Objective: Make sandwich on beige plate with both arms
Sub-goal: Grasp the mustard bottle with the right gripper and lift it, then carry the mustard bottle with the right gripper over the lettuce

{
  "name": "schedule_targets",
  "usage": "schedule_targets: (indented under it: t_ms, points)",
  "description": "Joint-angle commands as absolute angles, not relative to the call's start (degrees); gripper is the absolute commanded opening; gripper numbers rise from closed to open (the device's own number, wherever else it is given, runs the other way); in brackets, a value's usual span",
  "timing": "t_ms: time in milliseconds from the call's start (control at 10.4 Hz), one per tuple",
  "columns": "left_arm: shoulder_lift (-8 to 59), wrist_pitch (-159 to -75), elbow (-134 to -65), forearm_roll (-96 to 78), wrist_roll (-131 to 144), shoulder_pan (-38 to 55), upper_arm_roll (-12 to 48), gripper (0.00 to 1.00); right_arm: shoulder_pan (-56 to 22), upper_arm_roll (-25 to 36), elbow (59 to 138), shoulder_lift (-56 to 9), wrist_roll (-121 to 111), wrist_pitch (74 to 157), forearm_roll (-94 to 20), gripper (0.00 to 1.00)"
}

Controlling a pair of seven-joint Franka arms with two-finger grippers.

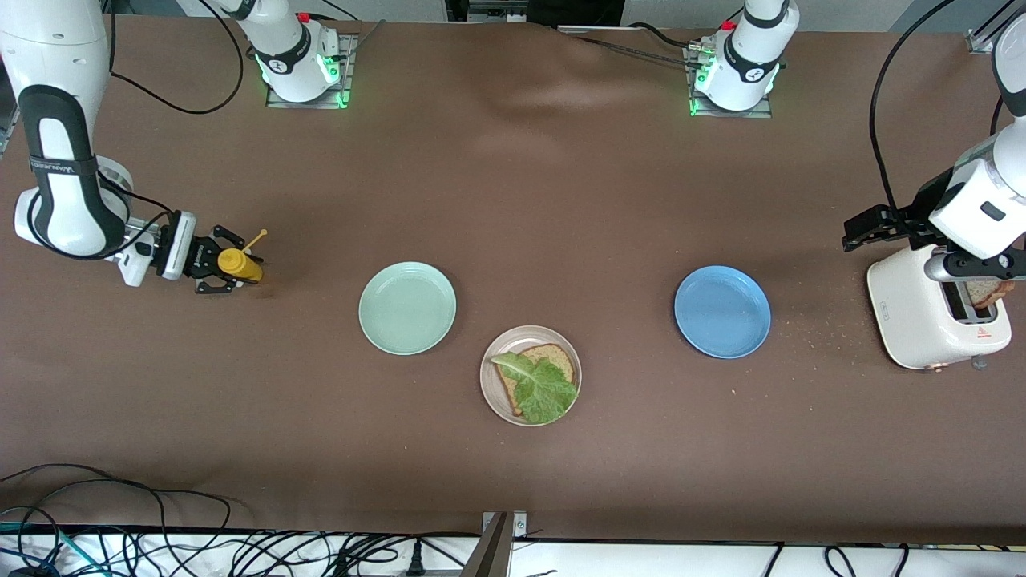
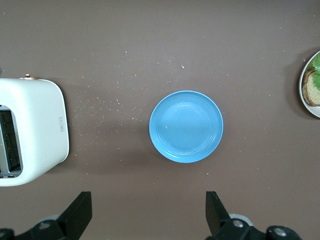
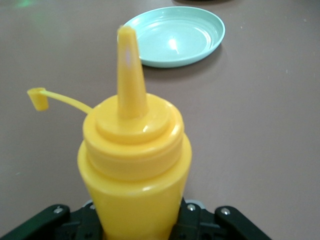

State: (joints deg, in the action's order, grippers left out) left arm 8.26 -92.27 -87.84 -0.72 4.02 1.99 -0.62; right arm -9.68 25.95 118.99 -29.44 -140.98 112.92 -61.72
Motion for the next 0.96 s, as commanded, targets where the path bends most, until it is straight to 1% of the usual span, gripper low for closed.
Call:
schedule_targets:
  t_ms: [0,193,385,578,674,771,867]
  points:
    - [8.96,-90.97,-86.04,-1.32,3.96,2.11,-0.79,1.00,-18.42,26.37,117.08,-28.74,-136.45,120.02,-62.41,0.00]
    - [8.96,-90.97,-85.96,-1.32,3.96,2.11,-0.79,1.00,-26.50,26.72,114.54,-28.13,-124.69,125.22,-59.61,0.00]
    - [8.96,-90.97,-85.96,-1.32,3.96,2.11,-0.70,1.00,-33.54,26.63,109.02,-28.12,-107.06,128.30,-50.24,0.00]
    - [8.96,-90.97,-86.04,-1.32,3.96,2.11,-0.79,1.00,-39.17,26.37,101.20,-29.00,-85.80,128.85,-35.41,0.00]
    - [8.96,-90.97,-86.04,-1.32,3.96,2.11,-0.79,1.00,-41.81,26.19,97.33,-30.57,-76.21,128.41,-28.20,0.00]
    - [8.96,-90.97,-86.04,-1.32,3.96,2.11,-0.70,1.00,-44.01,26.10,94.51,-32.24,-67.94,128.15,-23.69,0.00]
    - [8.96,-90.97,-86.04,-1.32,3.96,2.11,-0.79,1.00,-46.12,26.02,92.22,-34.08,-62.46,127.71,-22.16,0.00]
